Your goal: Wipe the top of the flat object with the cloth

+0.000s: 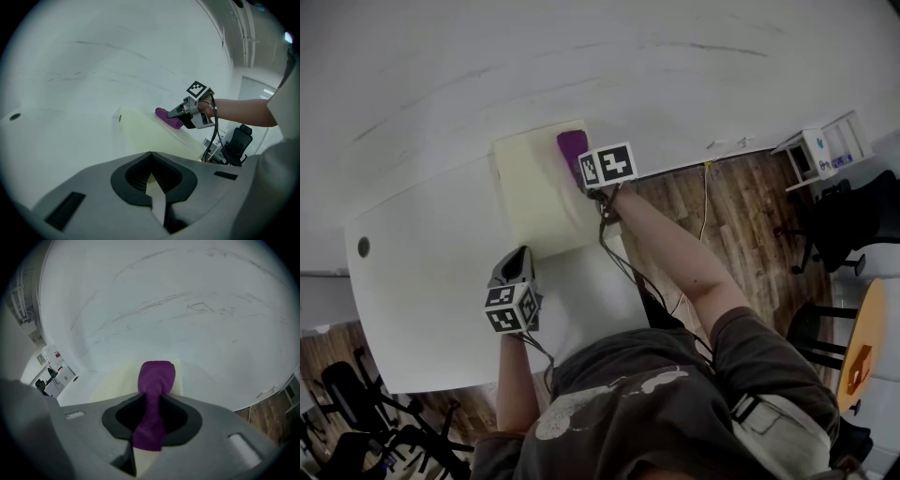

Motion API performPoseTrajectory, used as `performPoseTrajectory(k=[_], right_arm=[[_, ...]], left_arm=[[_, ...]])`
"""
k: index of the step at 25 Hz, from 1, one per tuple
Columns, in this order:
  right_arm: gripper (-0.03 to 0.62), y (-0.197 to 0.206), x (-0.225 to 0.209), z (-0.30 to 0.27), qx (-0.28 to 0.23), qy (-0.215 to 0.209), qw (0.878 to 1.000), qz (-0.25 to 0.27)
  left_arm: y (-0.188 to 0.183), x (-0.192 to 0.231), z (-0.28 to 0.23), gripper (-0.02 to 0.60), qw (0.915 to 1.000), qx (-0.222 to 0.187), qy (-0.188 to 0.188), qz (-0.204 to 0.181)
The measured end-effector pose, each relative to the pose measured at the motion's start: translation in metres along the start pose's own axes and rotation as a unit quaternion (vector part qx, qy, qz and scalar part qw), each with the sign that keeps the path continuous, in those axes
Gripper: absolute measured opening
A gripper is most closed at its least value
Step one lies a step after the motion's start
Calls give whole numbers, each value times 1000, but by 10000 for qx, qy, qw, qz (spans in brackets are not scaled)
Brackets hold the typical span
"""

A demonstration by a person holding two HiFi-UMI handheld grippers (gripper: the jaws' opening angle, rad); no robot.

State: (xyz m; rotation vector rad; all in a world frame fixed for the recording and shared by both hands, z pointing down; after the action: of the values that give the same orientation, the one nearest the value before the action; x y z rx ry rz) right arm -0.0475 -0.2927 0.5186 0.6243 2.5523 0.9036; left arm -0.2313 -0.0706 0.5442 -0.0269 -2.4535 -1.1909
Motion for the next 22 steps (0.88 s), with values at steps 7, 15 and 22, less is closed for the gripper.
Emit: performPoseTrajectory(k=[7,15,22], right_arm=[[98,6,-23,12,-15,170,9997,-186],[98,10,-29,18,-56,231,9984,-517],[98,10,-16,24,-18,170,9987,-473]], left_arm=[[0,0,1,11,10000,-11,32,34],[0,-1,2,11,9999,-49,6,104],[1,-1,2,11,9998,-79,-4,162]])
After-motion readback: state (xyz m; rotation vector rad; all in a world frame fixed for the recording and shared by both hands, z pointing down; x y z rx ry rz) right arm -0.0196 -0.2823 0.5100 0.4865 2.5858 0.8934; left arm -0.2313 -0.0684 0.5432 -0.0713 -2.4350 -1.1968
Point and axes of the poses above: the fingertips, and each gripper's own axes: z backward along the fingers, x to its left, y out of its underside, the point moved 6 cm from there along z, backward along the fingers, and after that the axes turned 5 degrees about z, right-handed, at the moved point
